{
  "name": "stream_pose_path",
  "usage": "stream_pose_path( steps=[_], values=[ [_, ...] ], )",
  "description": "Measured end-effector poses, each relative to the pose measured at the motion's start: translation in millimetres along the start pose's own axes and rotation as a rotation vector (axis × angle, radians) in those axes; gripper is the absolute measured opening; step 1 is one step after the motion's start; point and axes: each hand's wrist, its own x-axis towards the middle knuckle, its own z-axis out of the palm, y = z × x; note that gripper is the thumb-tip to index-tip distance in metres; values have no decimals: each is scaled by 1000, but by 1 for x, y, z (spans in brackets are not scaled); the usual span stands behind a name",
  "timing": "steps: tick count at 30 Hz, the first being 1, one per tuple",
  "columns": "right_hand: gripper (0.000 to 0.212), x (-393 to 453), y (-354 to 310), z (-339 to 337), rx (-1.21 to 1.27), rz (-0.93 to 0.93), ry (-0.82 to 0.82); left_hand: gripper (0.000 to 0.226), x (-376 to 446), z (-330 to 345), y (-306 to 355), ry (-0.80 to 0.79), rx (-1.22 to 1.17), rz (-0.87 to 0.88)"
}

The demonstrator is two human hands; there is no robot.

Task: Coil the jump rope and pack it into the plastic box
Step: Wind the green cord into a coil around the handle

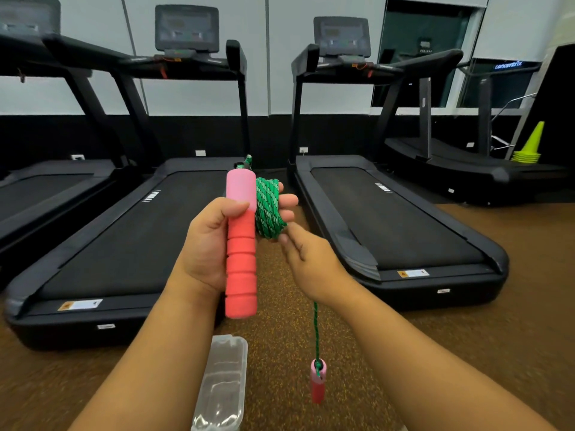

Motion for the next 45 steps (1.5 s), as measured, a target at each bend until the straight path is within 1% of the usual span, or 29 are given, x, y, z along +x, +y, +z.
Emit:
stream_pose_path(
  steps=[2,6,8,11,16,19,20,22,25,26,28,31,32,35,39,42,45],
  values=[
    [16,-7,1,4,-44,-2,-50,70,3,-3,-3,42,103,56],
    [13,-18,-3,8,-175,-66,-185,45,5,-16,-10,202,221,134],
    [14,-22,-7,7,-225,-80,-224,42,3,-22,-10,250,242,132],
    [18,-23,-13,1,-260,-81,-243,43,0,-30,-10,278,239,76],
    [12,-21,-25,-7,-282,-136,-237,47,-3,-38,-12,286,272,-24],
    [11,-17,-29,-13,-297,-166,-222,61,-4,-42,-13,260,273,-102],
    [10,-15,-30,-14,-302,-179,-218,58,-5,-42,-13,252,282,-132],
    [9,-12,-30,-18,-320,-203,-200,31,-6,-40,-15,273,308,-182],
    [13,-4,-32,-23,-339,-191,-167,20,-7,-41,-17,368,366,-254],
    [13,-1,-32,-26,-344,-186,-157,22,-7,-41,-17,384,385,-277],
    [13,4,-32,-31,-346,-186,-135,30,-8,-45,-19,365,393,-319],
    [8,11,-31,-38,-318,-161,-110,59,-10,-41,-22,211,329,-306],
    [6,14,-30,-41,-320,-156,-98,64,-11,-41,-23,168,312,-307],
    [8,22,-27,-48,-318,-122,-48,65,-12,-40,-23,119,335,-309],
    [10,29,-21,-54,-244,-45,5,72,-15,-36,-21,80,358,-307],
    [12,30,-15,-50,-167,1,8,70,-16,-31,-18,35,300,-264],
    [18,28,-10,-43,-100,37,11,76,-14,-25,-14,-18,233,-212]
  ],
)
